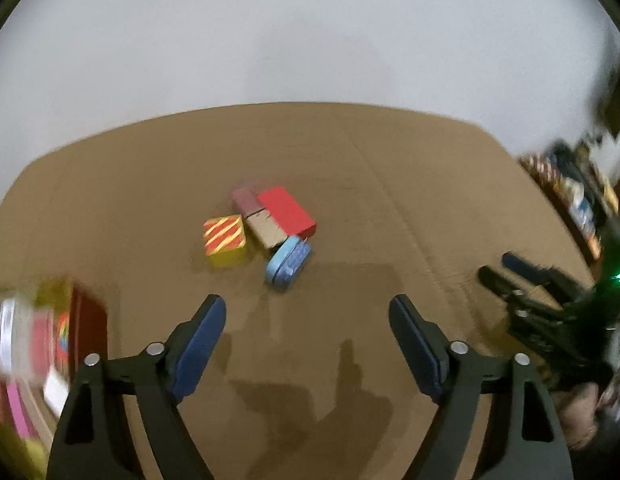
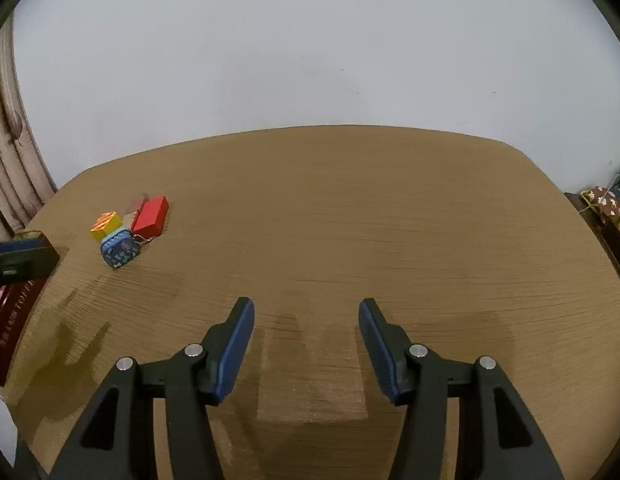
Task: Organize rigid objects
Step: 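Grasp the blue patterned tin with the left tool and place it in the tin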
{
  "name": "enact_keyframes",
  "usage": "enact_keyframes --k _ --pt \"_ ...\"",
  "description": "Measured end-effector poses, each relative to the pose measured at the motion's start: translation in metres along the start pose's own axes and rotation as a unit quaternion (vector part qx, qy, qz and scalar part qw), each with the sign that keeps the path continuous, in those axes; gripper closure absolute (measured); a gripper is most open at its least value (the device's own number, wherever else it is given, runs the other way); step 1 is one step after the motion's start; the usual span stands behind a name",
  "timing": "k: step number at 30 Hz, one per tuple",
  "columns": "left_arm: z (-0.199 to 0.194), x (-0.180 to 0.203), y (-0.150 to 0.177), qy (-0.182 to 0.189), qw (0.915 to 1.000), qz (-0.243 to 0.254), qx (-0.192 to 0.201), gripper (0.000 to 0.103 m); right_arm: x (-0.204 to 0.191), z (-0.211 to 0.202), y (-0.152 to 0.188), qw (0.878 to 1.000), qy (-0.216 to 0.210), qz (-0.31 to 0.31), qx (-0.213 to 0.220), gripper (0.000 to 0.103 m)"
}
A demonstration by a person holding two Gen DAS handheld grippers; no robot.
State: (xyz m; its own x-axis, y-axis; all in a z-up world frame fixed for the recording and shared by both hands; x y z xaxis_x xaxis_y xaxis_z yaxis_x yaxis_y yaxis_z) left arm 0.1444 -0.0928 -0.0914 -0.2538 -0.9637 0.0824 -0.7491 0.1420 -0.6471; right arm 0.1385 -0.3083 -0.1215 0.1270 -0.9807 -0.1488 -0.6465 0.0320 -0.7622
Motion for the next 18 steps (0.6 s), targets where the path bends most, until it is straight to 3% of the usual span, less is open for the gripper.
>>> enact_keyframes --k 4,12,18 --pt "0.023 0.009 -0.001 0.014 0.9989 0.039 -0.021 0.029 0.006 -0.009 -0.003 1.000 -0.014 0.010 0.001 0.047" --pt "0.049 0.004 0.007 0.020 0.9962 0.061 -0.058 0.055 0.007 -0.015 -0.001 0.999 -0.031 0.014 -0.007 0.047" --pt "0.050 0.005 0.006 0.007 0.9951 0.077 -0.062 0.057 0.016 -0.027 0.000 0.999 -0.035 0.014 -0.011 0.047"
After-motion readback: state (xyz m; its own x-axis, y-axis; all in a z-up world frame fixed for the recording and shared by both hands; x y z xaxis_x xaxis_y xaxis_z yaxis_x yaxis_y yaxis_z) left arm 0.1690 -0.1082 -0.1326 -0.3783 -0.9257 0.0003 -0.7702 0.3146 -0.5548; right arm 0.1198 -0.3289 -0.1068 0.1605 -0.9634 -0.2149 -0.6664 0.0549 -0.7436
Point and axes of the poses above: each gripper's, at about its wrist camera, not at the fingertips, and z roughly the way its jaws point, x to its right, y to its underside, the point moved 10 cm from there along z, roughly the way its jaws point, and after that the axes turned 5 degrees about x, right-handed, at the moved point
